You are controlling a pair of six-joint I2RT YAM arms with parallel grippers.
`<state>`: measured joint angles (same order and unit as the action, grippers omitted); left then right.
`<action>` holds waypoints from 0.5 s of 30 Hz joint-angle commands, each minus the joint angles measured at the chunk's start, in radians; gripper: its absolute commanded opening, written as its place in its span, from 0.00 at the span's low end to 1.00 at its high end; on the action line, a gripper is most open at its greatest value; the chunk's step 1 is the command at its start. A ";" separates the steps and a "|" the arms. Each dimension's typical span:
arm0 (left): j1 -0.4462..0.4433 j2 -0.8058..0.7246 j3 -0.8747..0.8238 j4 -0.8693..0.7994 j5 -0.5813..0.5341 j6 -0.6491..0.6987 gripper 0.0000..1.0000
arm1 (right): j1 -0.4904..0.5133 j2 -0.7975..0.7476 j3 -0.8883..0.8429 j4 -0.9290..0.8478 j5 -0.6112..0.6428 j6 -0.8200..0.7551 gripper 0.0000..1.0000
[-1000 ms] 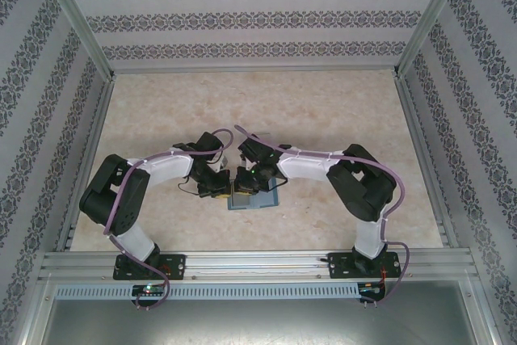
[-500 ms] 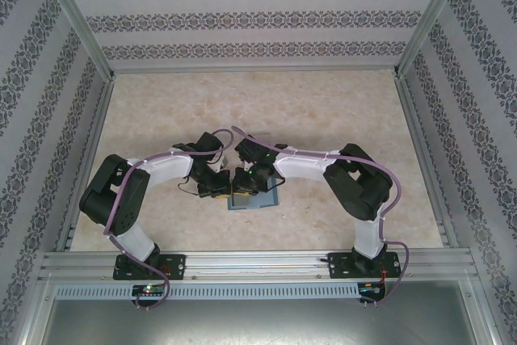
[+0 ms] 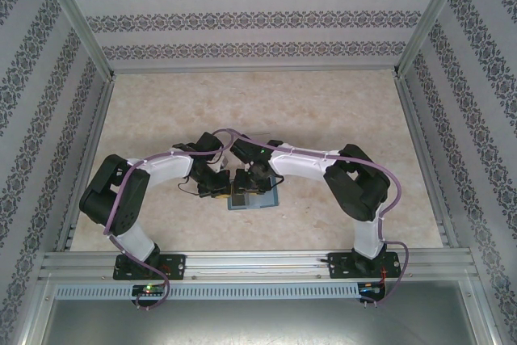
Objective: Take the credit cards out of the card holder
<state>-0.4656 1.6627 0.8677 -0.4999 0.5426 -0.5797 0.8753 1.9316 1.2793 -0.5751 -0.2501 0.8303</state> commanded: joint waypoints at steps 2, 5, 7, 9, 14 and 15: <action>-0.009 -0.004 -0.017 -0.023 -0.010 0.013 0.00 | 0.016 0.016 0.030 -0.089 0.064 -0.020 0.42; -0.010 -0.006 -0.016 -0.023 -0.011 0.014 0.00 | 0.016 0.010 0.037 -0.109 0.085 -0.019 0.42; -0.010 -0.006 -0.014 -0.025 -0.011 0.014 0.00 | 0.017 0.002 0.035 -0.111 0.092 -0.016 0.43; -0.009 -0.004 -0.012 -0.025 -0.011 0.014 0.00 | 0.017 -0.008 0.037 -0.122 0.105 -0.016 0.43; -0.009 0.000 -0.011 -0.025 -0.009 0.015 0.00 | 0.017 -0.010 0.047 -0.164 0.137 -0.025 0.44; -0.009 0.000 -0.010 -0.024 -0.010 0.016 0.00 | 0.017 -0.010 0.048 -0.167 0.139 -0.027 0.45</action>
<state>-0.4656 1.6627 0.8677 -0.4999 0.5426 -0.5797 0.8818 1.9327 1.3106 -0.6662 -0.1642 0.8204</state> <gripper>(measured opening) 0.043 0.444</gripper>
